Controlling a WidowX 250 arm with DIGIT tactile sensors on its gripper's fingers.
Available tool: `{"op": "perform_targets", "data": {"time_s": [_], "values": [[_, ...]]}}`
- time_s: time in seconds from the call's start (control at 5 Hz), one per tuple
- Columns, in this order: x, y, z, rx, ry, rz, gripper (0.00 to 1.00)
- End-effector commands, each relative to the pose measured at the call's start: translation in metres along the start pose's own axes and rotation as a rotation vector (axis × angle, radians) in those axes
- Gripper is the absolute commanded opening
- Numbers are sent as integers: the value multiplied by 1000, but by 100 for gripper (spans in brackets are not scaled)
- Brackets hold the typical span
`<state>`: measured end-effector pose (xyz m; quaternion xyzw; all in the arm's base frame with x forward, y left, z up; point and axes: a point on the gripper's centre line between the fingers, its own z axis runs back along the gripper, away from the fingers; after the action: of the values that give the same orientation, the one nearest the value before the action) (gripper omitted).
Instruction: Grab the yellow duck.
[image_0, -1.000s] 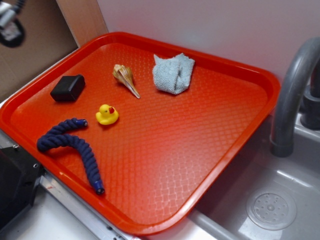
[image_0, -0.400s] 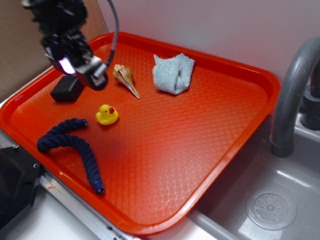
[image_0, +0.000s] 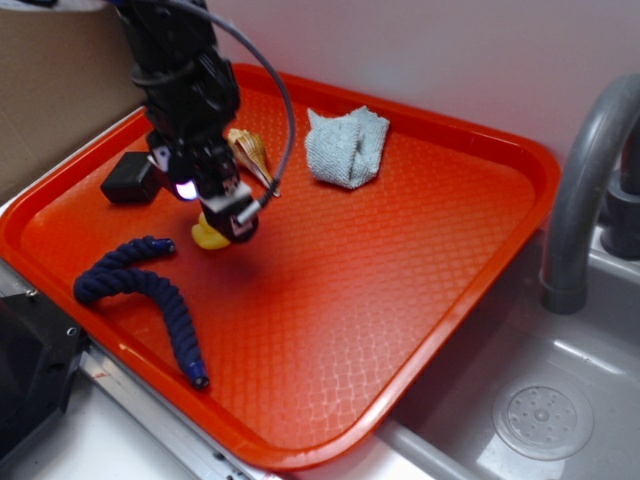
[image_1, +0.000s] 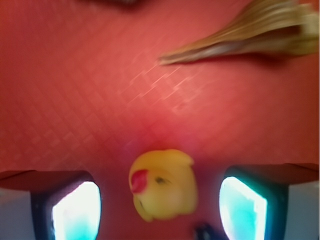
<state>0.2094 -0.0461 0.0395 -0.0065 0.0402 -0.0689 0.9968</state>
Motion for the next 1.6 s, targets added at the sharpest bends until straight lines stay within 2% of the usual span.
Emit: {"op": "perform_targets", "data": {"time_s": [0.0, 0.2, 0.4, 1.0, 1.2, 1.4], "values": [[1, -8, -19, 25, 25, -72, 100], [4, 0, -30, 62, 74, -53, 100], [4, 3, -32, 70, 70, -48, 0], [2, 8, -27, 74, 57, -39, 0], [7, 12, -16, 68, 36, -19, 0], [19, 18, 14, 49, -12, 33, 0]]}}
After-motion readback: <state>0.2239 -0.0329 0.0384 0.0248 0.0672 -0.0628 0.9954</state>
